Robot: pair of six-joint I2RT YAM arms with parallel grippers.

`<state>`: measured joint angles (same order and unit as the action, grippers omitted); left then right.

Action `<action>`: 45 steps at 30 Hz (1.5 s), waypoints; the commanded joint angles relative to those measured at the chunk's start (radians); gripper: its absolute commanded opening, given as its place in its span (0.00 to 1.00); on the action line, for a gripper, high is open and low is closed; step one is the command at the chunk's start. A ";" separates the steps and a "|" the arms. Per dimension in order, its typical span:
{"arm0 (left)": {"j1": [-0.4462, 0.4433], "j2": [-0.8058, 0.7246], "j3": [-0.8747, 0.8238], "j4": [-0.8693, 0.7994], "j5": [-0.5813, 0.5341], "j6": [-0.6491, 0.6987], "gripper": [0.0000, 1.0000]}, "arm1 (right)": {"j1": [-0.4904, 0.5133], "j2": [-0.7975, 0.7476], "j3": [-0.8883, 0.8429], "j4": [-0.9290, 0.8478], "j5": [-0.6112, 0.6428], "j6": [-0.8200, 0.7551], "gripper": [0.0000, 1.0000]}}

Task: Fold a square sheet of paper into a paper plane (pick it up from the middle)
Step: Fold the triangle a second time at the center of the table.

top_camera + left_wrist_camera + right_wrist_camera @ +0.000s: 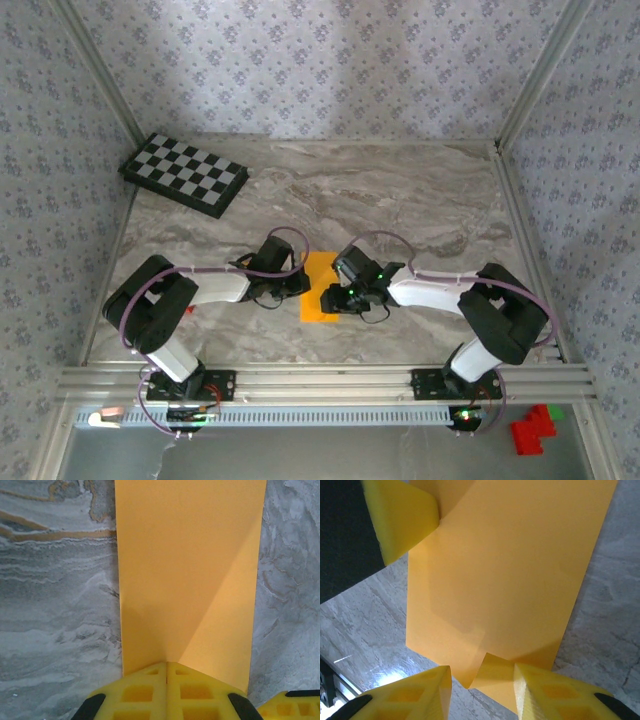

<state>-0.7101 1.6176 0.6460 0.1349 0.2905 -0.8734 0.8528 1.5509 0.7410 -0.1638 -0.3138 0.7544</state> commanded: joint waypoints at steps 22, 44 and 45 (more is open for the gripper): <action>-0.012 0.014 -0.008 -0.127 -0.036 0.019 0.00 | -0.003 -0.053 -0.084 0.018 0.027 0.149 0.43; -0.012 0.010 -0.009 -0.132 -0.037 0.023 0.00 | 0.016 -0.079 -0.173 0.138 0.020 0.328 0.40; -0.012 0.010 -0.009 -0.132 -0.036 0.022 0.00 | 0.017 -0.081 -0.174 0.137 0.022 0.334 0.40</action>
<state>-0.7101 1.6173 0.6468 0.1318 0.2905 -0.8726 0.8532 1.4746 0.5911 -0.0032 -0.2913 1.0447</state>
